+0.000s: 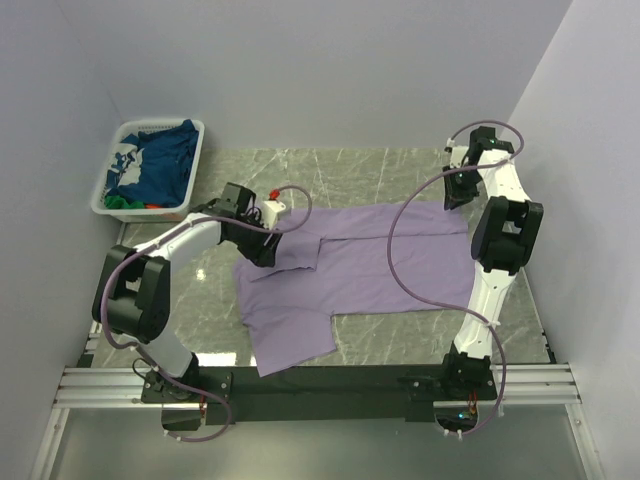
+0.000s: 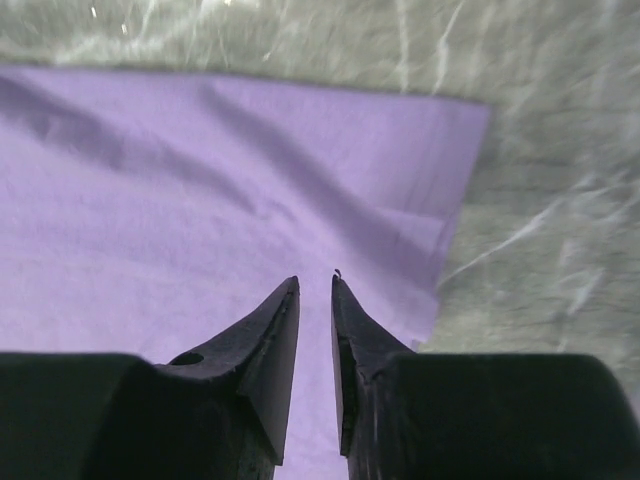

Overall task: Fold and stack the t-shirts
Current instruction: Fold the tshirt

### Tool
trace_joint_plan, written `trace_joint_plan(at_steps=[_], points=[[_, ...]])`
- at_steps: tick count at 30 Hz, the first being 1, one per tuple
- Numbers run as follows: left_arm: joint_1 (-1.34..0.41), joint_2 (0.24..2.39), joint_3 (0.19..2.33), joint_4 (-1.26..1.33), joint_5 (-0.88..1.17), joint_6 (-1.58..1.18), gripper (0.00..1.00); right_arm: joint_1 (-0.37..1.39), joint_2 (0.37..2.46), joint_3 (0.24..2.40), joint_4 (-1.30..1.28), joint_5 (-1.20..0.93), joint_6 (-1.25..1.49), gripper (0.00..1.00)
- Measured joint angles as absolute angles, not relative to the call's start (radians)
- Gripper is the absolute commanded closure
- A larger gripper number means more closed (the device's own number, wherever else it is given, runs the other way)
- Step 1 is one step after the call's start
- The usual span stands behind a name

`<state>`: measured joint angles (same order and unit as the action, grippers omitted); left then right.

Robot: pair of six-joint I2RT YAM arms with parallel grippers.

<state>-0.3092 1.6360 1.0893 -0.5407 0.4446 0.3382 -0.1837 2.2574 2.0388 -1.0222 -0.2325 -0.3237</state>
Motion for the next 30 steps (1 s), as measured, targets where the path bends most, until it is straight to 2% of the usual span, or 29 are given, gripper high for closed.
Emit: trace_joint_plan(at_steps=[8,13,14,17,18,20,30], points=[[-0.4,1.654,1.063,-0.523,0.347,0.358,0.39,-0.183,2.313,2.0,-1.041,-0.237,-0.33,0.77],[-0.43,1.684,1.046,-0.511,0.292,0.373,0.44,-0.183,2.325,2.001,-1.042,-0.237,-0.33,0.78],[-0.435,1.691,1.046,-0.508,0.282,0.377,0.47,-0.183,2.325,2.001,-1.042,-0.237,-0.33,0.78],[-0.441,1.711,1.046,-0.498,0.252,0.381,0.74,-0.183,2.325,2.003,-1.042,-0.232,-0.33,0.78],[-0.442,1.716,1.046,-0.499,0.246,0.385,0.88,-0.183,2.325,2.003,-1.042,-0.229,-0.33,0.78],[-0.442,1.72,1.05,-0.513,0.242,0.394,0.99,-0.183,2.325,2.003,-1.042,-0.227,-0.33,0.78],[-0.448,1.692,1.146,-0.672,0.308,0.397,0.99,-0.183,2.326,2.009,-1.044,-0.209,-0.331,0.78]])
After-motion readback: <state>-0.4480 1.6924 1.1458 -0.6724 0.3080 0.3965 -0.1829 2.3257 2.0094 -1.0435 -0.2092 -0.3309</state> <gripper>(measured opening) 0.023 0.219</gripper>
